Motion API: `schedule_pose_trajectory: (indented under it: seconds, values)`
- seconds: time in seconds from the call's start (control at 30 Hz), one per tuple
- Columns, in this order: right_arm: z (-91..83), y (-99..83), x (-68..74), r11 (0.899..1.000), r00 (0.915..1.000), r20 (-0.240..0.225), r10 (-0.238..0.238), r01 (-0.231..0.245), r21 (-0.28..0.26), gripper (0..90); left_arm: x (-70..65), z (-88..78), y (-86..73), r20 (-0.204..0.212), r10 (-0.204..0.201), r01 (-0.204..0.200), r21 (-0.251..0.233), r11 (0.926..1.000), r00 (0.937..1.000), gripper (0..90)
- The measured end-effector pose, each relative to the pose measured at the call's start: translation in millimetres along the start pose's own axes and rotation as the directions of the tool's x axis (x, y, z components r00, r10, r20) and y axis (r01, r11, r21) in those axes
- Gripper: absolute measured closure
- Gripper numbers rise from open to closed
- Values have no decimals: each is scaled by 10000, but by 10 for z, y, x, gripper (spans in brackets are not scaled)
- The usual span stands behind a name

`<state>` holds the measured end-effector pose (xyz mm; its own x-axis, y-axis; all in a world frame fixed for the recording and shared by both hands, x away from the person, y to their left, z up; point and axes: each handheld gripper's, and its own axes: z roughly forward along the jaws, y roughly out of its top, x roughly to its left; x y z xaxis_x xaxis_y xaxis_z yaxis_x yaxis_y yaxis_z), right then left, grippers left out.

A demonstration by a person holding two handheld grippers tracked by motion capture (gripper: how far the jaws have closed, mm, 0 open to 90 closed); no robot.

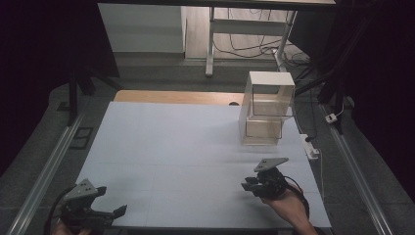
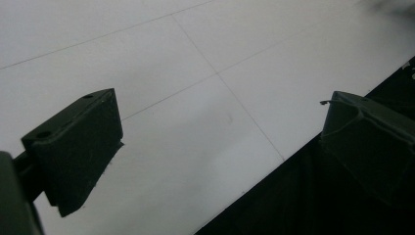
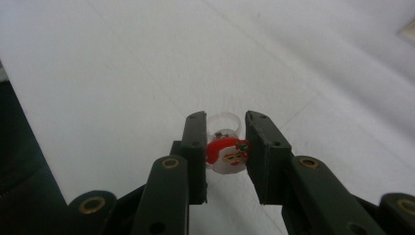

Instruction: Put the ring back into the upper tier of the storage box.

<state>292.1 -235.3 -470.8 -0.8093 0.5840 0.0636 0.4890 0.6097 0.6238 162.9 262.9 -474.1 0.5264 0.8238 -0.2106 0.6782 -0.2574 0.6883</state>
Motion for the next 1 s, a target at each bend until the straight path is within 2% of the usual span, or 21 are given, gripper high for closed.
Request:
schedule_pose_trajectory:
  seconds: [0.07,0.2,0.43,0.8,1.0]
  values:
    - [-23,13,1,9999,10000,12,-20,20,-141,704,0,0,0,-1,-5,5,3,10000,10000,22]
    - [-139,88,-6,9971,10000,50,-12,16,-760,705,1,1,0,12,-23,23,6,10000,10000,23]
    - [-266,179,-64,9902,9997,37,231,-223,-1381,705,3,3,2,10,-49,49,16,10000,10000,23]
    - [-445,312,-152,9774,9988,-53,488,-489,-2054,705,5,6,1,10,-90,90,8,10000,10000,23]
    - [-532,382,-208,9704,9983,89,571,-534,-2357,704,7,9,0,-21,-95,95,18,10000,10000,24]
